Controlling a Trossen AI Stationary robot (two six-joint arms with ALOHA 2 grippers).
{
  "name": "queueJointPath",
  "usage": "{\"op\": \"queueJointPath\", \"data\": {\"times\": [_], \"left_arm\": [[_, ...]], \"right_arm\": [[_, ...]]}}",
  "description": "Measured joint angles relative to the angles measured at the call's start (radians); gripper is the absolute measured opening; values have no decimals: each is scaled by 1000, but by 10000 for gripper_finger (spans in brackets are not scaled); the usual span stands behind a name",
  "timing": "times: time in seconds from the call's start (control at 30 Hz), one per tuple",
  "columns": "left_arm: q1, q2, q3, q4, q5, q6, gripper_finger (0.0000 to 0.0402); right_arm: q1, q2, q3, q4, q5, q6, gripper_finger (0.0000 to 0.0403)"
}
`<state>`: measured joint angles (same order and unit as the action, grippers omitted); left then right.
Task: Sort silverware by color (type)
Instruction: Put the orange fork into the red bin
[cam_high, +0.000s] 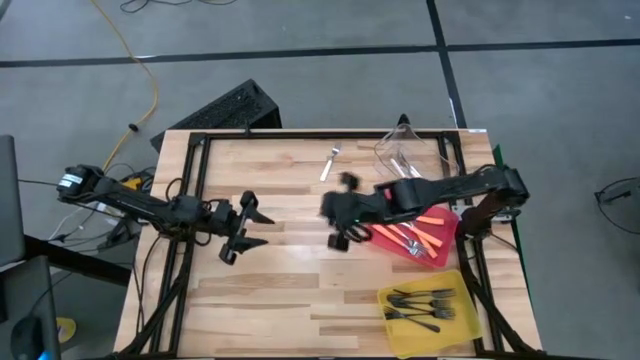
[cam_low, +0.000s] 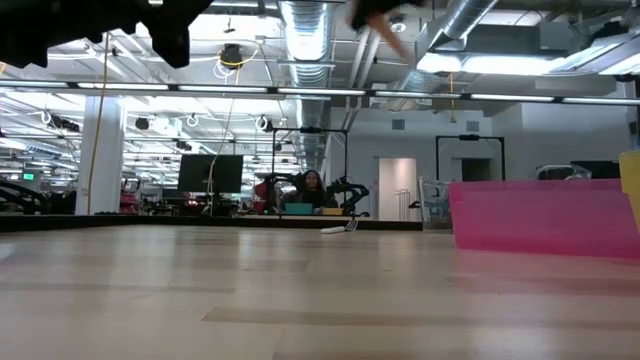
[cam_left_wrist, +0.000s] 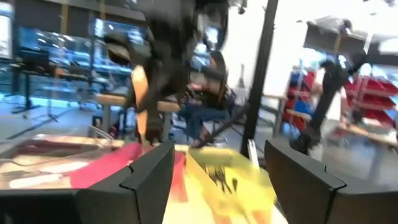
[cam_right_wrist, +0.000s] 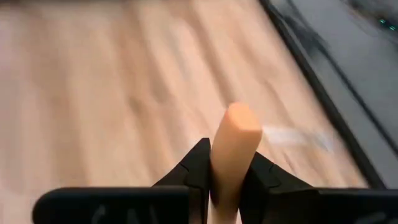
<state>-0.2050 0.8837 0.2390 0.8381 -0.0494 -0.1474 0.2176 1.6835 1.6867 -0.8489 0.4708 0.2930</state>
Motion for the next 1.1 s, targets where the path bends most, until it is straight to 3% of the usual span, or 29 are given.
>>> {"op": "queueJointPath", "data": {"times": [0.13,0.23,0.33,0.5,0.77,1.1], "left_arm": [[0,-31,0,3,-48,-9,229],[0,-53,0,9,-62,-11,228],[0,-75,0,9,-68,-14,228],[0,-94,0,7,-91,-15,228],[0,-93,0,-18,-94,-24,228],[0,-93,0,-18,-94,-20,228]], "right_arm": [[65,-18,-22,-309,179,267,72],[112,-23,-35,-574,252,502,72],[126,-19,-83,-720,291,709,72],[103,-67,-260,-604,239,741,72],[59,-111,-479,-603,184,912,72],[27,-136,-663,-383,131,797,72]]}}
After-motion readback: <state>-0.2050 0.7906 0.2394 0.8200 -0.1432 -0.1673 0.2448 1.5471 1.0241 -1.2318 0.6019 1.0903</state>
